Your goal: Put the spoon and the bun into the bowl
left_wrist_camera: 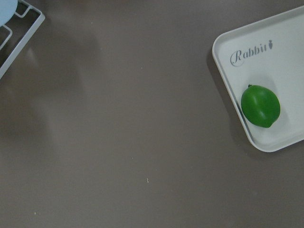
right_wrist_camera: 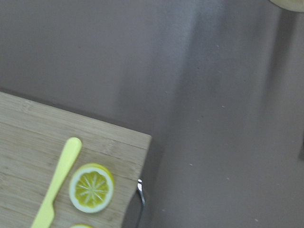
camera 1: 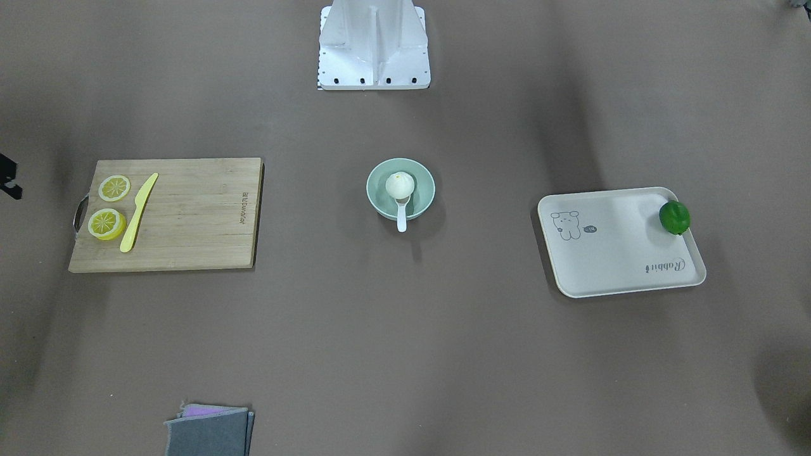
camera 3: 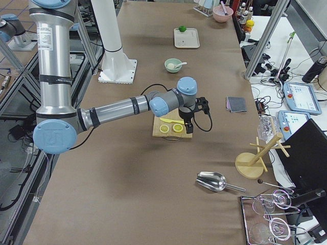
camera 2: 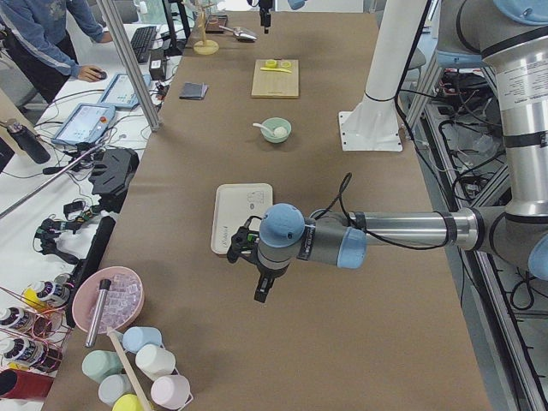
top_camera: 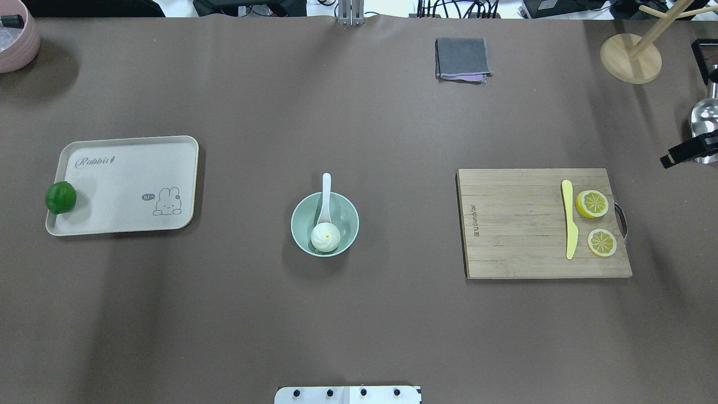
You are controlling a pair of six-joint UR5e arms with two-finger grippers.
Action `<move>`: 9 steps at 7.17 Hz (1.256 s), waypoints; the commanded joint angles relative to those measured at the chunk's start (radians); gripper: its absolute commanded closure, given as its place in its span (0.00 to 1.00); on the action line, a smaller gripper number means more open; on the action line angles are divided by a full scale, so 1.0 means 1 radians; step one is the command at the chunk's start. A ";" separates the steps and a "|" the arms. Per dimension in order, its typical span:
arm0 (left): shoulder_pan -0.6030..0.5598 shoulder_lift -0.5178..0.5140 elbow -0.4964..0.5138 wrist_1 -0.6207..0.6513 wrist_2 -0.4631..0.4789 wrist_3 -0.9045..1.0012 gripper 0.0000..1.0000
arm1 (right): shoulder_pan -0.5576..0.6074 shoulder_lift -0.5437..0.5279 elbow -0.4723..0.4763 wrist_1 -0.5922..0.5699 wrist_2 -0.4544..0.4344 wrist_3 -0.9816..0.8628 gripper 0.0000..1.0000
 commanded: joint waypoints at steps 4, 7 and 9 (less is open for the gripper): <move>-0.001 -0.129 0.012 0.176 0.035 0.000 0.02 | 0.170 -0.067 -0.042 0.000 0.025 -0.140 0.00; 0.000 -0.134 -0.040 0.267 0.035 0.000 0.02 | 0.185 -0.095 -0.047 0.008 0.006 -0.139 0.00; -0.001 -0.127 -0.043 0.268 0.029 0.002 0.02 | 0.185 -0.097 -0.042 0.011 -0.024 -0.145 0.00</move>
